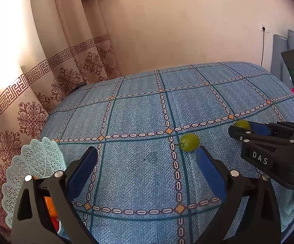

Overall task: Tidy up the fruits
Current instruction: 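Grasp a green tomato with the right gripper, then grasp the other green tomato with the left gripper while the right gripper holds its tomato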

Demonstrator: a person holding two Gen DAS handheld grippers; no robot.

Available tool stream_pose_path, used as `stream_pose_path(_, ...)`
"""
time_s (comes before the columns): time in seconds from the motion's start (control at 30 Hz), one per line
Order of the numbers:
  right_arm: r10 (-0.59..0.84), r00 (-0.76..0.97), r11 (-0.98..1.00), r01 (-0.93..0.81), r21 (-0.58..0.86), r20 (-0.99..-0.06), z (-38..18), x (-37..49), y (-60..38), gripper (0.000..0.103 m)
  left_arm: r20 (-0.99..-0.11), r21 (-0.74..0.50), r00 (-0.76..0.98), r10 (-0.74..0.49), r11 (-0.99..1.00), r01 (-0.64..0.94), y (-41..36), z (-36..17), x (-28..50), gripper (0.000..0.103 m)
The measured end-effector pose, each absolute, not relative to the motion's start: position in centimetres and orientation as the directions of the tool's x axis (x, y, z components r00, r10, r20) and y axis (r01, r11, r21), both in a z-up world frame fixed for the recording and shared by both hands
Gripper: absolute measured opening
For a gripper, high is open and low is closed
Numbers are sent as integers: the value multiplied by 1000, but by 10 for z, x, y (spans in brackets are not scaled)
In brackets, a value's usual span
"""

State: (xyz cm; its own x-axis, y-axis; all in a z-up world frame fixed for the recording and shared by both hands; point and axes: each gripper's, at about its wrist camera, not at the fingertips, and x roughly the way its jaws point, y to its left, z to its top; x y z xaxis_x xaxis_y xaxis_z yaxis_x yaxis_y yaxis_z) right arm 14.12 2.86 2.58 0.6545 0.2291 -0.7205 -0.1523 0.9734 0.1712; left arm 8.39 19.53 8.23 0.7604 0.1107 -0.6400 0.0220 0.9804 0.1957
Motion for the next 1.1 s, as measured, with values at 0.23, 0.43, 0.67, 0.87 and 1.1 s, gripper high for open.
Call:
stream_pose_path(0.23,227,659,973,-128,190,-717,27,141,17,29,-698,140,715,32,986,92,183,66,108,90)
stream_pose_path(0.43,225,660,973,-117,198,-717,27,142,14,29,-736,107,676,-7,986,128,179,49,126,74)
stream_pose_path(0.67,225,658,973,-111,204,-719,25,144,10,29,-770,55,636,-56,987,154,178,32,138,62)
stream_pose_path(0.87,236,657,971,-128,202,-716,24,145,18,29,-765,15,635,-106,983,182,180,30,138,40)
stream_pose_path(1.1,253,665,967,-146,210,-702,28,142,22,29,-760,19,644,-91,987,162,181,32,132,39)
